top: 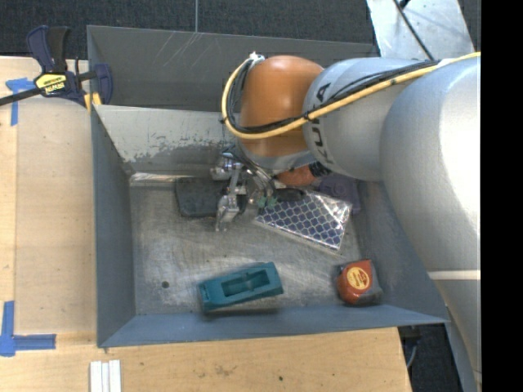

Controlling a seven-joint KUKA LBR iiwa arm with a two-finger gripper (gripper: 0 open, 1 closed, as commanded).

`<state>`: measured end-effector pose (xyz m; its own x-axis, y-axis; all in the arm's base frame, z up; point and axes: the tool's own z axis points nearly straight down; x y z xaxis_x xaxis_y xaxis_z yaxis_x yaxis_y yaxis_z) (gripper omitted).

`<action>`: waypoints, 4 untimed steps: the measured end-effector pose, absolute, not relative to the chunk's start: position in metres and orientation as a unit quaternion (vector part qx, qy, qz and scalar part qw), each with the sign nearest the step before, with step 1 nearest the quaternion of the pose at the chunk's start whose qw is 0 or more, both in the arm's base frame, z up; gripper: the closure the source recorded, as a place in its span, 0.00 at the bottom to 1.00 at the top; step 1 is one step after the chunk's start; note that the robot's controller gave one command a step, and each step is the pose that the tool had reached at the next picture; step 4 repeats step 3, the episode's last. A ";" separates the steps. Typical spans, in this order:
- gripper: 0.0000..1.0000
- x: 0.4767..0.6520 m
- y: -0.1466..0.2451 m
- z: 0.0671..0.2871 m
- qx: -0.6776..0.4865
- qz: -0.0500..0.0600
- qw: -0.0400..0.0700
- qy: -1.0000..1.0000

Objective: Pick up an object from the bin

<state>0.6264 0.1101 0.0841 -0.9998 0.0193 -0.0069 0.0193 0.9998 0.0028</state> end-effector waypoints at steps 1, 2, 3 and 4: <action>1.00 0.625 0.109 0.090 0.010 0.000 0.000 1.000; 1.00 0.625 0.109 0.104 0.010 0.000 -0.001 1.000; 1.00 0.625 0.109 0.116 0.010 0.000 0.000 1.000; 1.00 0.625 0.109 0.116 0.010 0.000 0.000 1.000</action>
Offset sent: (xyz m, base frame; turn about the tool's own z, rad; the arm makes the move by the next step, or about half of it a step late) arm 0.0002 0.0001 0.0495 0.0000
